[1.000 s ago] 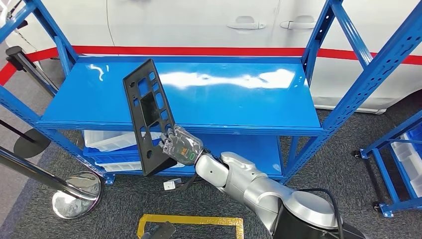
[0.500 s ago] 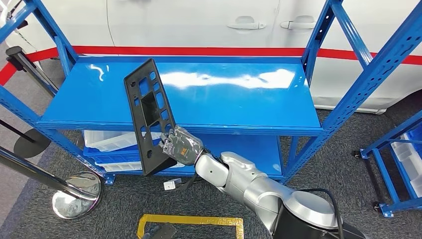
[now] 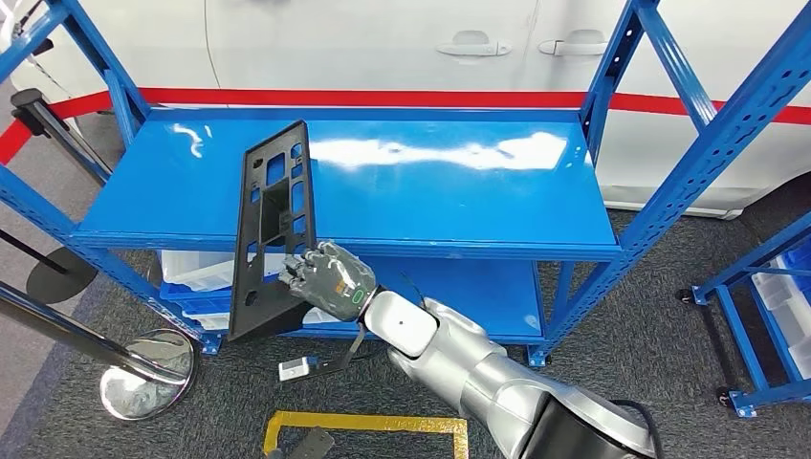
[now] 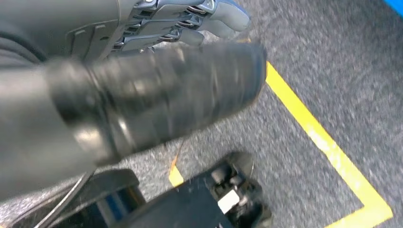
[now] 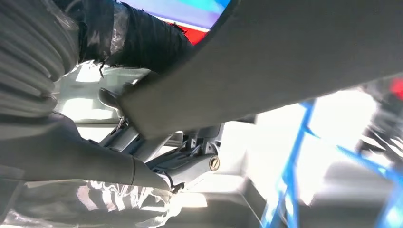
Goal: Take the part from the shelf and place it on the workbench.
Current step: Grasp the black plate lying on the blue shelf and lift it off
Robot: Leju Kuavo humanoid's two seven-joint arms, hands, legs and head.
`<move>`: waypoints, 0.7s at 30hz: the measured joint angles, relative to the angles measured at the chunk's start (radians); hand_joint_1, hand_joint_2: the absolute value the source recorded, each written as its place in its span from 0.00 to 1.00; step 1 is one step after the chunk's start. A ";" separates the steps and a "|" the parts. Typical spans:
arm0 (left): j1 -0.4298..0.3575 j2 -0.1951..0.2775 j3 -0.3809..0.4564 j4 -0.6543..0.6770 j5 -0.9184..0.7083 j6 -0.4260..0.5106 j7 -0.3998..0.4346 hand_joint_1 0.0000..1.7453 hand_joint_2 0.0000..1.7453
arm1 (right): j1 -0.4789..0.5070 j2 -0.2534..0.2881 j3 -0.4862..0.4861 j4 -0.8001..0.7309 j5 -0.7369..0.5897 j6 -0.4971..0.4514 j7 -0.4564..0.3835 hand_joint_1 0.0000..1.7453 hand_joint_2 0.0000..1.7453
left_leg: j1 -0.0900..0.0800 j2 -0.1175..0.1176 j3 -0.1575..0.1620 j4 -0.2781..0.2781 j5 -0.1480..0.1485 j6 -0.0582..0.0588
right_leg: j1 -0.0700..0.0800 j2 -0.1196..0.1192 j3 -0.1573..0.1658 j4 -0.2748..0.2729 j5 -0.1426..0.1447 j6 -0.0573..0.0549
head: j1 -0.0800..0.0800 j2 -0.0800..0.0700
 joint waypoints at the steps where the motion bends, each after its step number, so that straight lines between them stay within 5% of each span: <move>1: 0.003 0.001 0.000 0.000 0.001 0.016 -0.008 0.00 1.00 | 0.012 0.008 -0.049 -0.030 -0.020 0.000 -0.060 1.00 1.00 | 0.000 0.000 0.000 0.000 0.000 0.000 | 0.000 0.000 0.000 0.000 0.000 0.000 | 0.000 0.000; 9: 0.010 0.012 0.000 0.000 0.013 0.154 -0.065 0.00 1.00 | 0.076 0.044 -0.357 -0.302 -0.207 0.000 -0.313 1.00 1.00 | 0.000 0.000 0.000 0.000 0.000 0.000 | 0.000 0.000 0.000 0.000 0.000 0.000 | 0.000 0.000; 21: 0.007 0.039 0.000 0.000 -0.003 0.146 -0.027 0.00 1.00 | 0.198 0.061 -0.532 -0.637 -0.359 0.000 -0.436 1.00 1.00 | 0.000 0.000 0.000 0.000 0.000 0.000 | 0.000 0.000 0.000 0.000 0.000 0.000 | 0.000 0.000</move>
